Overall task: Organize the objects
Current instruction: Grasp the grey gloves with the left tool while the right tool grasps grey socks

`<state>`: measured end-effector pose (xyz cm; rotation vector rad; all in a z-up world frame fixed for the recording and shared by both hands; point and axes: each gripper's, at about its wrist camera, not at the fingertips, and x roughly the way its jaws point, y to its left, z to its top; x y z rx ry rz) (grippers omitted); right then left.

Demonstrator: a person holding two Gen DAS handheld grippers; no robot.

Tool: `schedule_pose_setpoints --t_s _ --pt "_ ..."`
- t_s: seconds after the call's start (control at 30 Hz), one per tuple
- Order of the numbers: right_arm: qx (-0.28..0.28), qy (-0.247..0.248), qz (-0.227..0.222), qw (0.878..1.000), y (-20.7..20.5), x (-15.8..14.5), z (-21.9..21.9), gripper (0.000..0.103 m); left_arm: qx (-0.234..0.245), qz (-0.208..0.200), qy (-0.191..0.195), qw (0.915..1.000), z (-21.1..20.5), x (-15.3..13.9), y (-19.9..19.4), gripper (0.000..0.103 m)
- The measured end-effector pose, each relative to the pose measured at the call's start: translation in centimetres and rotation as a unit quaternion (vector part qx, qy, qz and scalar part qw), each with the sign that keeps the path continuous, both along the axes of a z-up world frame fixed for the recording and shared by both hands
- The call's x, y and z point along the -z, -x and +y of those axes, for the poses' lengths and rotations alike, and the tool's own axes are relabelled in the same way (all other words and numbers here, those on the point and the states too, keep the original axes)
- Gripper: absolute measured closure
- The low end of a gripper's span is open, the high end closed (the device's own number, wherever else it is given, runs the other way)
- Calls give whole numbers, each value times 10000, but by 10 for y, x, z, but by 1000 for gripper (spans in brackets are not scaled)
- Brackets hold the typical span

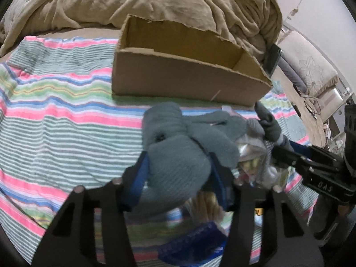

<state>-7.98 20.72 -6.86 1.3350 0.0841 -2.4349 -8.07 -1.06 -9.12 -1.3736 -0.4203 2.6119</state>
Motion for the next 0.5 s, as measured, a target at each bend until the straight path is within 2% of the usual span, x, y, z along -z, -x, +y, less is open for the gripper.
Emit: schedule_pose_setpoints --t_s 0.03,0.13,0.5 --pt "2 18 4 10000 0 0 1 68 -18 20 -21 10000 -1 -1 -1 55" --pt "-12 43 20 10000 0 -2 4 73 -47 109 -17 9999 -2 -2 -2 60" --pt "-4 214 255 9994 -6 -21 10 79 -100 339 -81 9993 -8 -17 -12 64"
